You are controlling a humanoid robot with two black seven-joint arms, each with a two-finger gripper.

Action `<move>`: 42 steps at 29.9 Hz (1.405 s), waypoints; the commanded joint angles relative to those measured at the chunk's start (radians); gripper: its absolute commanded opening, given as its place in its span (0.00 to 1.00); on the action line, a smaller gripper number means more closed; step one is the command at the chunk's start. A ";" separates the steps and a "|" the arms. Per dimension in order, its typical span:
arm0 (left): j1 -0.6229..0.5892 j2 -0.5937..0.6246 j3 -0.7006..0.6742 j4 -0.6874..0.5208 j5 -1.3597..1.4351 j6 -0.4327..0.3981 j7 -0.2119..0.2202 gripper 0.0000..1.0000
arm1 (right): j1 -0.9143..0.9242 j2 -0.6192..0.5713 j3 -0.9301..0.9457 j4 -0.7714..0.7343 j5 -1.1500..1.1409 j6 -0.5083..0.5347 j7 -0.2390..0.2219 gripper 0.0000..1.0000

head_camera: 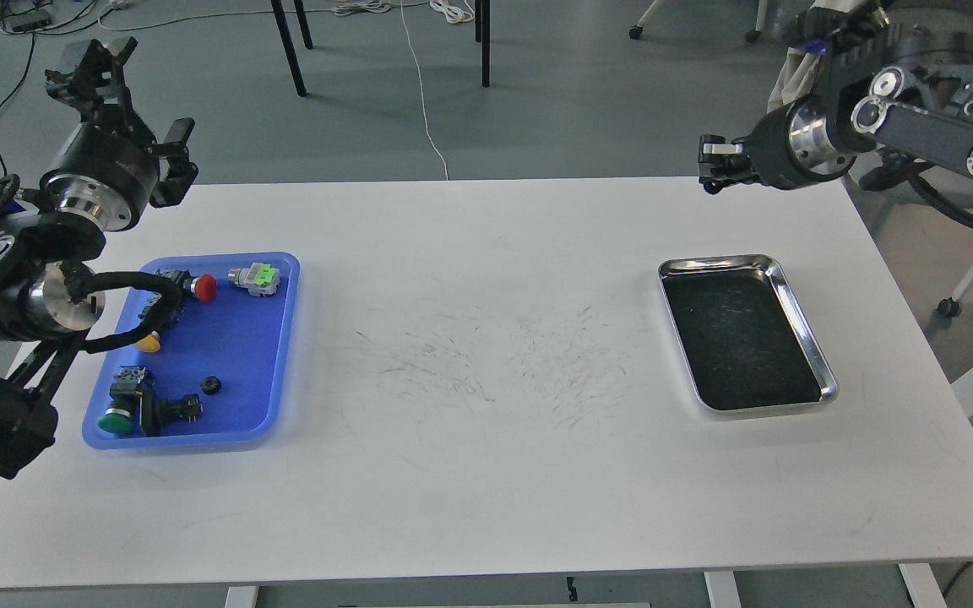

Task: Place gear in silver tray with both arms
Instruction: 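Carry the gear over the silver tray and open the right gripper, then retract the right arm away from the silver tray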

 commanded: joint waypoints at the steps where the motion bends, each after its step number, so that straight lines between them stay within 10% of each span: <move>1: 0.000 0.000 0.002 0.000 0.000 0.001 0.000 0.98 | -0.086 0.011 0.006 -0.060 -0.005 0.000 0.015 0.01; 22: 0.000 -0.012 0.005 0.000 0.000 0.001 0.000 0.98 | -0.278 0.189 0.011 -0.341 -0.005 -0.038 0.085 0.07; 26: 0.000 -0.012 0.005 0.000 0.000 0.001 0.000 0.98 | -0.283 0.189 0.009 -0.341 -0.005 -0.036 0.085 0.24; 30: 0.000 -0.012 0.005 0.000 0.000 0.001 0.000 0.98 | -0.278 0.188 0.011 -0.345 -0.004 -0.038 0.085 0.86; 42: 0.000 -0.008 0.008 0.011 -0.003 -0.001 0.015 0.98 | -0.237 0.172 0.234 -0.338 0.008 -0.035 0.087 0.95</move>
